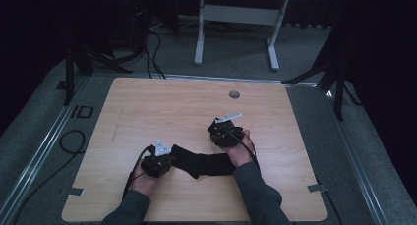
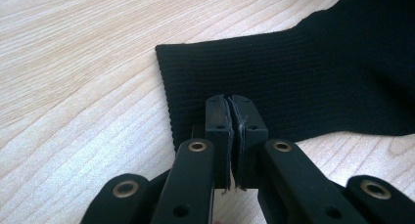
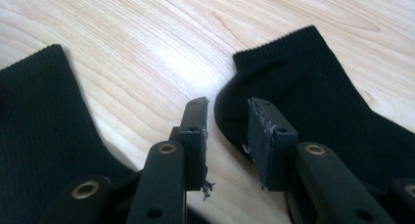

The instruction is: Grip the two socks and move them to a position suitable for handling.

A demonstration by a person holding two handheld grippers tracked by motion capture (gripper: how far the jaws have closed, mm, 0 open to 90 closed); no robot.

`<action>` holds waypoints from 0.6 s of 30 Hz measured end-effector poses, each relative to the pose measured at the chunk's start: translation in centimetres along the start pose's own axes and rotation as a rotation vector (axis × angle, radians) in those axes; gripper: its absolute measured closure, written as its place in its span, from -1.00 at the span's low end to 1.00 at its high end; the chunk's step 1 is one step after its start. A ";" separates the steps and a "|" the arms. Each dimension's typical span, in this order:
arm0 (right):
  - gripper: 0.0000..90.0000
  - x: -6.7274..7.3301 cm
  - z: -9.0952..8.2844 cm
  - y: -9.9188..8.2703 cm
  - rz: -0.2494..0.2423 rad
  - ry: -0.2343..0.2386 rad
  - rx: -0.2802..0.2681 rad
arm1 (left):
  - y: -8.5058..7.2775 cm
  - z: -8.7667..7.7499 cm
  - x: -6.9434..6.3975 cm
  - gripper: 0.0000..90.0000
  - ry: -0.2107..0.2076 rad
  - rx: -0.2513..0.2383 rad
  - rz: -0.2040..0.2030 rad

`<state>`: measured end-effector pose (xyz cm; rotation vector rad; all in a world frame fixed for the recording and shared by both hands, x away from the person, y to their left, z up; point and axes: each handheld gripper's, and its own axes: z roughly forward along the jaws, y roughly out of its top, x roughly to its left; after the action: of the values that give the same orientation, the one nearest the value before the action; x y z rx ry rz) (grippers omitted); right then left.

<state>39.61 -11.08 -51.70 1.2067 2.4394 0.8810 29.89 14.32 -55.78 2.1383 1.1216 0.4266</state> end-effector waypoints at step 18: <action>0.31 -0.5 2.1 2.7 0.043 0.001 0.048 | 0.0 0.0 -0.1 0.93 0.000 -0.004 0.004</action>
<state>42.60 -9.36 -51.62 1.2796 2.4574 0.8398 29.87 14.23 -55.80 2.1377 1.1156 0.4303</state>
